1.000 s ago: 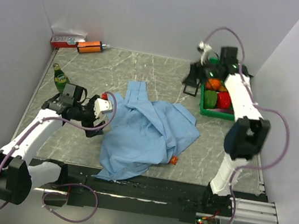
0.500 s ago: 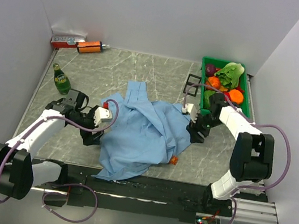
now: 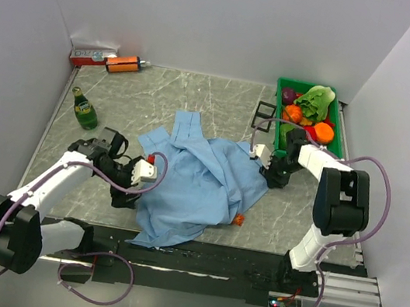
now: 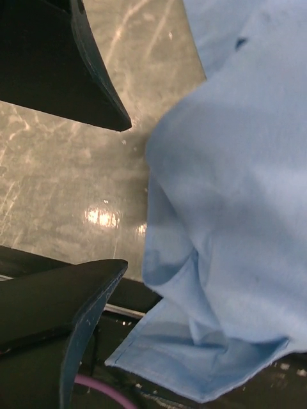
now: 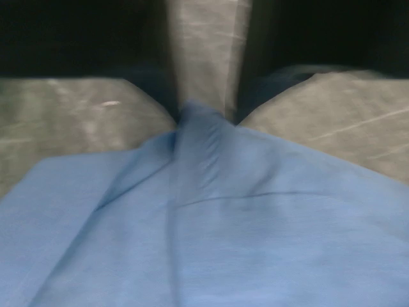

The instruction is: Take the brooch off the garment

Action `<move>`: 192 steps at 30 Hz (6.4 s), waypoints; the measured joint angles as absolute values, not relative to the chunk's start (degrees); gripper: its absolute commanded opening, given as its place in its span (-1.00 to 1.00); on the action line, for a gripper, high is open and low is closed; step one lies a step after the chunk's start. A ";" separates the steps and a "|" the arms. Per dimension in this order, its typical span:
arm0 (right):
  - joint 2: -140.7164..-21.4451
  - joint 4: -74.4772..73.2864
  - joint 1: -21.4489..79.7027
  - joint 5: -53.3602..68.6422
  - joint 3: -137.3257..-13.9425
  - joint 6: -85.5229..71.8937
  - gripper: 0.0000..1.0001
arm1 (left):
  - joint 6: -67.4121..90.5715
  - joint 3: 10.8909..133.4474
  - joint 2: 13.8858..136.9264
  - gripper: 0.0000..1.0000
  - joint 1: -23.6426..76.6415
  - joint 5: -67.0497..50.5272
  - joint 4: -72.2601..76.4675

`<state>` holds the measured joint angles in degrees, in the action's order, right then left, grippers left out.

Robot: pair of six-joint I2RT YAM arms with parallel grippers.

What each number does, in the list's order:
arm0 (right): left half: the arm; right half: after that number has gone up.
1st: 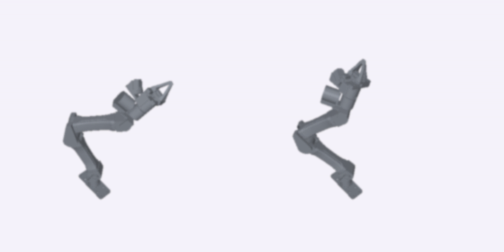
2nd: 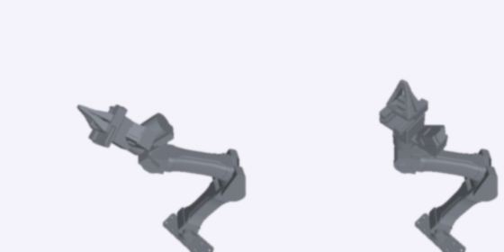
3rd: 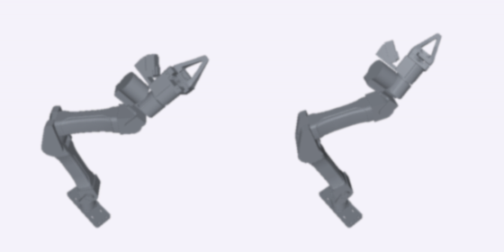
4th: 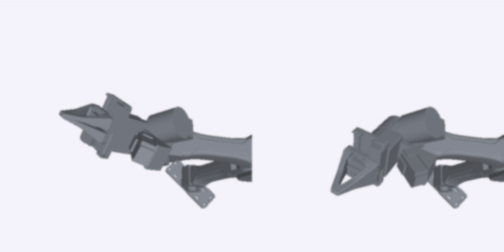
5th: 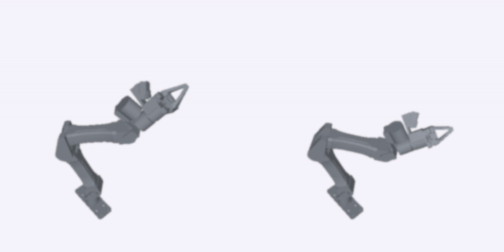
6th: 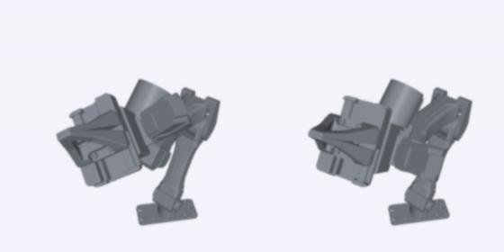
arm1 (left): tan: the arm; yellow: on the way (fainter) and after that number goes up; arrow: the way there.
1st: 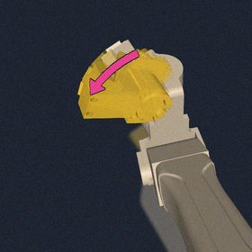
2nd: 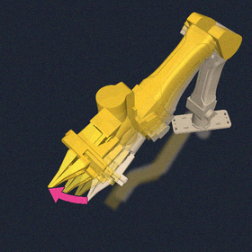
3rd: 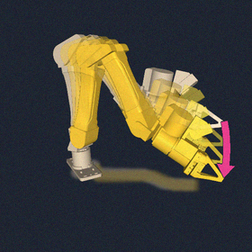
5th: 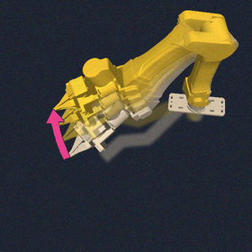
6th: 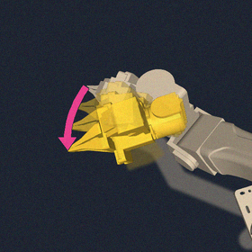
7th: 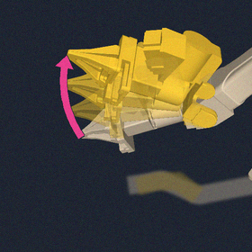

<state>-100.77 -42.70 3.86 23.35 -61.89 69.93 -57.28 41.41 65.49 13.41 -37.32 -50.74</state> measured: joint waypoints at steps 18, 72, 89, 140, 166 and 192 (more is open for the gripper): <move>-102.76 -58.28 2.11 42.06 -88.05 53.69 -1.00 | -48.88 36.93 68.16 0.62 21.91 -34.15 -37.28; -97.54 -44.64 -0.54 41.50 -107.00 1.65 -1.00 | -44.07 77.54 64.51 -0.98 -16.29 -44.42 -49.78; -94.11 -51.31 -1.06 43.66 -98.94 9.74 -1.00 | -35.59 75.68 68.29 -0.98 -16.43 -43.90 -40.69; -71.48 -36.45 -7.38 43.16 -94.37 3.64 -1.00 | -23.29 78.13 59.29 -0.98 -16.45 -36.18 -14.44; -117.69 -37.93 4.49 24.69 -108.66 11.60 0.38 | -16.36 76.95 97.21 0.03 -10.50 -18.22 -6.33; -105.10 -38.76 15.35 18.85 -68.79 43.90 -0.20 | -33.12 48.66 87.66 -0.33 -0.67 -26.83 -23.75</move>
<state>-105.10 -38.76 15.35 18.85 -68.79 43.90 -33.12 48.66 87.66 -0.67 -26.83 -23.75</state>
